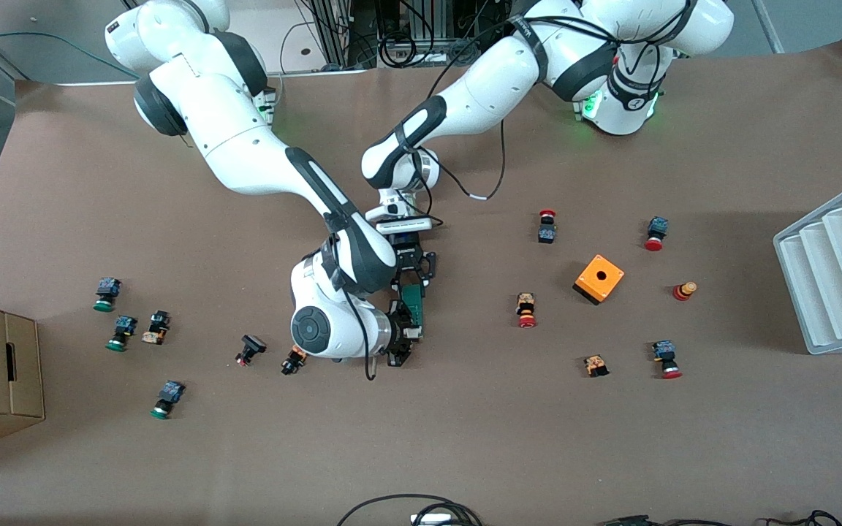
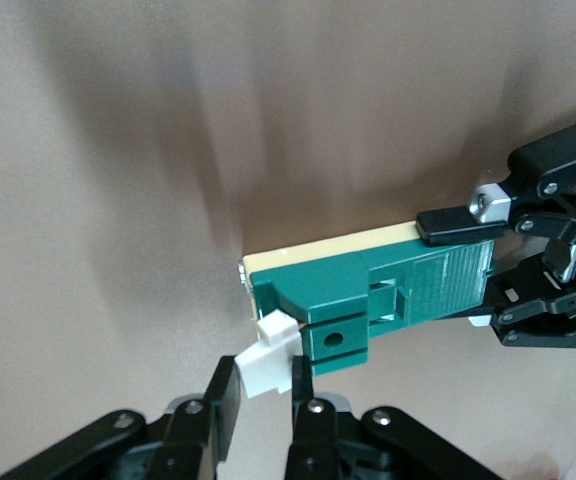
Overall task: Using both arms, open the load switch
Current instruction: 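Lift the white lever up with the right gripper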
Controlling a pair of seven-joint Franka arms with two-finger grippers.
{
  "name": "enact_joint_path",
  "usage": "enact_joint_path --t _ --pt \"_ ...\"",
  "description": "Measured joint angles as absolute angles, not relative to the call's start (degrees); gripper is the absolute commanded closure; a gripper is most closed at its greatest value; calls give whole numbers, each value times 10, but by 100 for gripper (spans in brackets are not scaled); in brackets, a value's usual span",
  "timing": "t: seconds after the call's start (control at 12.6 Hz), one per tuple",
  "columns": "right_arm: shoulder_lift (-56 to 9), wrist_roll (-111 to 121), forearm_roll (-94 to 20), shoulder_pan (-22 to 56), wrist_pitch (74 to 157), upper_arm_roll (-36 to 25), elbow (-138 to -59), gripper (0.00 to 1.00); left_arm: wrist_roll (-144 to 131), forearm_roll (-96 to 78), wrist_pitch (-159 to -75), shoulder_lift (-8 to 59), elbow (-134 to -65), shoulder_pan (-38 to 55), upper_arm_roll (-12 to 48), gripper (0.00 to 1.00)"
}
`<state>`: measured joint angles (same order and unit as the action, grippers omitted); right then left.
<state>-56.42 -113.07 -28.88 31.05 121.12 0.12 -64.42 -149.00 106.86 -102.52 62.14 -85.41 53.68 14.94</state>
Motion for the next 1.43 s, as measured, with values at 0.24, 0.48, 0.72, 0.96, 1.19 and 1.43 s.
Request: enact_joint_path --t 0.24,0.48,0.72,0.96,1.19,1.43 --pt "-563 -1131 -289 310 1212 1 -644 81 -1489 1069 -1025 621 -854 537 149 30" --pt "-562 -1131 -289 310 1211 2 -644 81 -1489 1069 -1025 621 -854 537 149 30" --pt "-562 -1131 -289 310 1211 2 -644 81 -1489 1069 -1025 621 -854 537 149 27" --pt "-561 -1129 -289 310 1212 2 -645 82 -1489 1069 -1025 621 -854 537 149 27" --pt "-557 -1123 -289 310 1212 2 -650 83 -1489 1069 -1025 621 -854 537 149 27" --pt "-549 -1122 -289 310 1213 2 -659 83 -1488 1069 -1025 621 -854 537 149 28"
